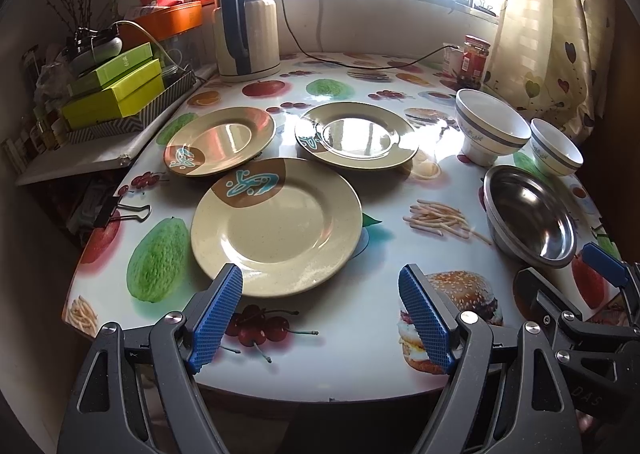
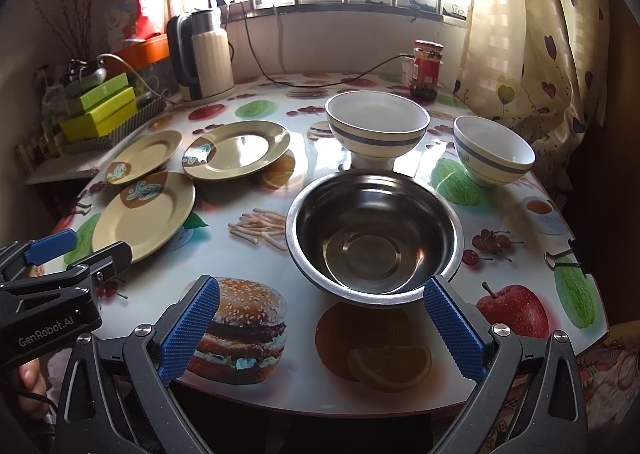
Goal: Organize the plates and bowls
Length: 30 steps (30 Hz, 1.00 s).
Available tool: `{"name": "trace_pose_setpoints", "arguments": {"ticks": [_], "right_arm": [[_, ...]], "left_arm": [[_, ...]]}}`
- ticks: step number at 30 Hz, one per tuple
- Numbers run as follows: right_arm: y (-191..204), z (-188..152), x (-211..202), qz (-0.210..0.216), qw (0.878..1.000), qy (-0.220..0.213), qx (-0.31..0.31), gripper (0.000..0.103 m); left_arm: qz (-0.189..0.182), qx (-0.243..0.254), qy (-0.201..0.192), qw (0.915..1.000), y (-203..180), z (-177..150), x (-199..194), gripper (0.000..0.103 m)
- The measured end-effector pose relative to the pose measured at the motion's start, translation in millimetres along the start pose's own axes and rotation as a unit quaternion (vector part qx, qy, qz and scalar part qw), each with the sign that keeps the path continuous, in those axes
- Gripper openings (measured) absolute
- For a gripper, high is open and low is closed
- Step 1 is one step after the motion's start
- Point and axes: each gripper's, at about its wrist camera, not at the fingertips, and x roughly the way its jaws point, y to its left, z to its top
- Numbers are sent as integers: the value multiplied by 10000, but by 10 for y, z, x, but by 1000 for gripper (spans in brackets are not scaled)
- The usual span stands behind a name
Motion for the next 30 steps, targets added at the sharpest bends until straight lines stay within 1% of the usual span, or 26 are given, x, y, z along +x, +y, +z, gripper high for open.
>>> {"name": "trace_pose_setpoints", "arguments": {"ticks": [20, 24, 27, 30], "right_arm": [[-18, -11, 32, -5, 10000, 37, -4, 103], [-12, 10, 45, 32, 10000, 43, -36, 103], [19, 128, 150, 56, 10000, 29, -43, 103], [87, 254, 199, 128, 9999, -12, -111, 103]], "left_arm": [[20, -11, 43, 10000, -5, 45, 96, 81], [-19, -120, 14, 9999, 75, 118, 121, 81], [-44, -228, 26, 9997, 188, 205, 161, 81], [-144, -399, 41, 9991, 349, 292, 211, 81]]}}
